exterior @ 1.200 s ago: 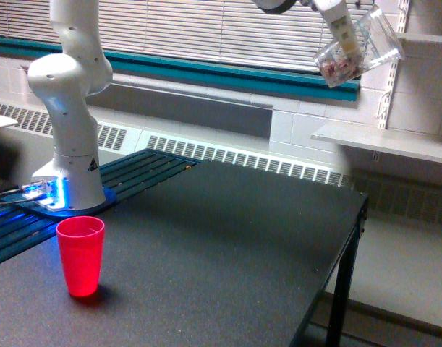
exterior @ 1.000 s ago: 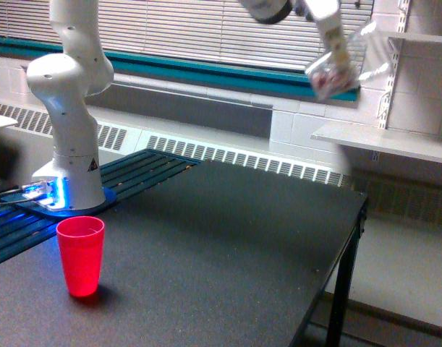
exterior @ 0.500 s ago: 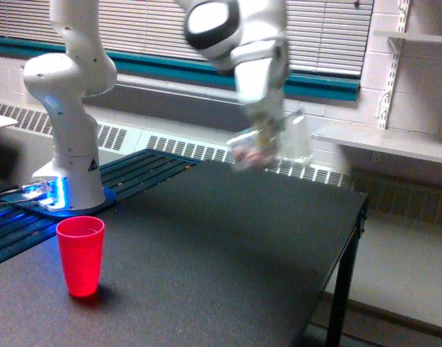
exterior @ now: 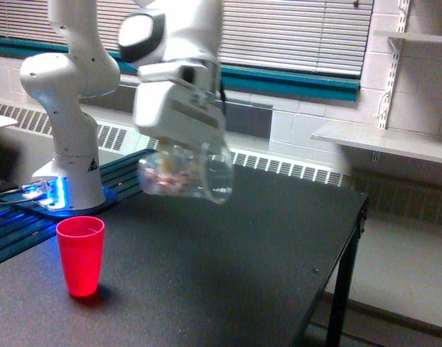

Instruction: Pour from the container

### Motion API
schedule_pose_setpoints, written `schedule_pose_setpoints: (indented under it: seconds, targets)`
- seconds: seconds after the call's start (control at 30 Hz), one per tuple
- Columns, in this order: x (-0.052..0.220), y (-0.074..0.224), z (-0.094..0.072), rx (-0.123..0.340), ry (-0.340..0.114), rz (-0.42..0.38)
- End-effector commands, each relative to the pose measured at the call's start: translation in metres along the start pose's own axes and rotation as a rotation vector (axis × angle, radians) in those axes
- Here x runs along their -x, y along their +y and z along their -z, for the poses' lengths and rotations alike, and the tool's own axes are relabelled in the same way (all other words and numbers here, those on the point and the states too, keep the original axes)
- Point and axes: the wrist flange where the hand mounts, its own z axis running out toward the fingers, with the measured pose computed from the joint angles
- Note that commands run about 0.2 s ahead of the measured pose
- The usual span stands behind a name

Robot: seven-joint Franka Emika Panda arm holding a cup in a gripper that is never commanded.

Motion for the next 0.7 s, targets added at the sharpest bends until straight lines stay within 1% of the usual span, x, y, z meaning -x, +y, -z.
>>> schedule_pose_setpoints:
  seconds: [0.03,0.23,0.47,0.7]
  targets:
    - [-0.020,0.059,0.014,0.017,0.049,-0.057]
    - [-0.015,0.085,0.020,0.034,0.063,-0.067]
    - [-0.001,0.108,0.024,0.045,0.076,-0.054]
    - [0.019,0.132,0.021,0.055,0.076,-0.037]
